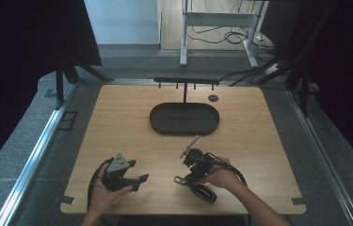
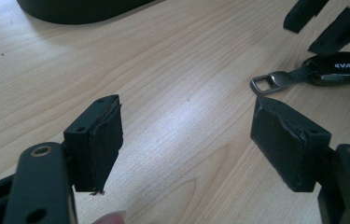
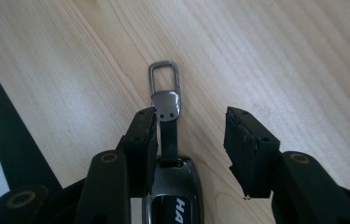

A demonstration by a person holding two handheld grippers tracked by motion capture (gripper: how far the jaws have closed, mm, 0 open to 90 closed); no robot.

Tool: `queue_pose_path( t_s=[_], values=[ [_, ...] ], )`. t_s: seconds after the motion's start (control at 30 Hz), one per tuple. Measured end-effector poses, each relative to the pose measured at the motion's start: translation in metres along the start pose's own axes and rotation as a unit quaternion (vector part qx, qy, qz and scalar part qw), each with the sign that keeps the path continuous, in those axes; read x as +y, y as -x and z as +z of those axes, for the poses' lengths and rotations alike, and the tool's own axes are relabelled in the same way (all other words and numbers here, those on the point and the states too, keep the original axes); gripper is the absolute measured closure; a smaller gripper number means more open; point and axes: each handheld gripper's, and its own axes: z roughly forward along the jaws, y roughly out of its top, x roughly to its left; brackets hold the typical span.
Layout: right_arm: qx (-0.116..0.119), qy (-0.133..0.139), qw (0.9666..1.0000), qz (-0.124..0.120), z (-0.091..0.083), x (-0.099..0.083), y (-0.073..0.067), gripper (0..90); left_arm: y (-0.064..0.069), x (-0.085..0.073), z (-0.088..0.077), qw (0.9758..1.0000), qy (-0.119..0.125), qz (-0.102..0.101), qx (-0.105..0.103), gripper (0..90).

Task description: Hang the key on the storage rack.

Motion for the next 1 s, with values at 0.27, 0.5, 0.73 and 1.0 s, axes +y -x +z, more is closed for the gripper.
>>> queue_pose_path(
  t_s=[0.27, 0.5, 0.73, 1.0],
  values=[
    [0.002, -0.025, 0.9997, -0.006, 0.012, 0.001, -0.004, 58.1, 0.000, 0.000, 0.000, 1.0000, 0.000, 0.000, 0.000, 25.6],
    [0.005, -0.047, 0.9988, -0.012, 0.020, 0.004, -0.007, 62.3, 0.000, 0.000, 0.000, 1.0000, 0.001, 0.000, -0.001, 25.6],
    [0.001, -0.062, 0.9980, -0.013, 0.026, 0.006, -0.011, 64.3, 0.000, 0.000, -0.001, 1.0000, 0.001, 0.001, 0.000, 25.6],
    [-0.006, -0.073, 0.9971, -0.020, 0.028, 0.007, -0.013, 66.2, -0.001, 0.000, -0.002, 1.0000, 0.002, 0.000, 0.001, 25.6]
  ],
)
